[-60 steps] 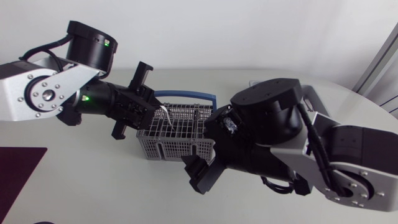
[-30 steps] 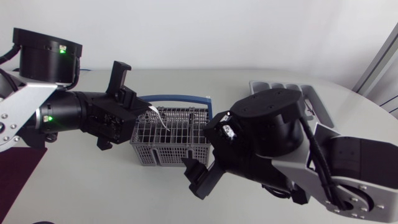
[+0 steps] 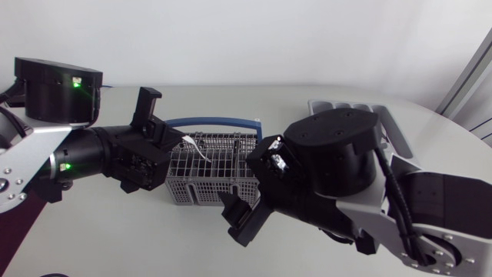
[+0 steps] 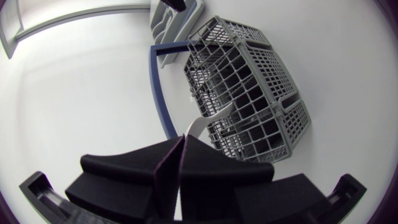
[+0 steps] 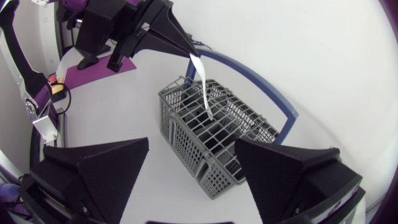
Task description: Unload the cutlery basket into the drawer organizer.
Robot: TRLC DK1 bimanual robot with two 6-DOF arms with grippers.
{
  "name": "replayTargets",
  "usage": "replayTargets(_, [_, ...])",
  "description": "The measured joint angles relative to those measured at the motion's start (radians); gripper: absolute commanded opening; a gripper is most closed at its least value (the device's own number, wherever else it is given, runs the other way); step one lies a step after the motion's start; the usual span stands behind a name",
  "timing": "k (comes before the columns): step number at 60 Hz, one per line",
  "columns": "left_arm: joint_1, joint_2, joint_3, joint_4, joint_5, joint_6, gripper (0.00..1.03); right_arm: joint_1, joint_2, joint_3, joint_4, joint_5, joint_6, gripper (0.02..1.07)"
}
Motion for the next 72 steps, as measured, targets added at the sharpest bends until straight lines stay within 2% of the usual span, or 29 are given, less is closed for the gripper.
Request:
replayTargets(13, [-0.013, 0.008, 0.030, -0.038, -0.014, 0.000, 0.21, 0.025, 0.064, 0.000, 0.050, 0.000, -0.027, 1.01])
replayTargets(25, [-0.032, 0.053, 0.074, -0.107, -0.078, -0.009, 0.20, 0.027, 0.113, 0.000, 0.075, 0.000, -0.035, 1.01])
replayTargets(47, [-0.124, 0.188, 0.266, -0.286, -0.237, -0.160, 0.20, 0.027, 0.121, 0.000, 0.087, 0.000, -0.039, 1.01])
replayTargets(72, [-0.171, 0.293, 0.407, -0.422, -0.311, -0.238, 0.20, 0.027, 0.121, 0.000, 0.100, 0.000, -0.039, 1.01])
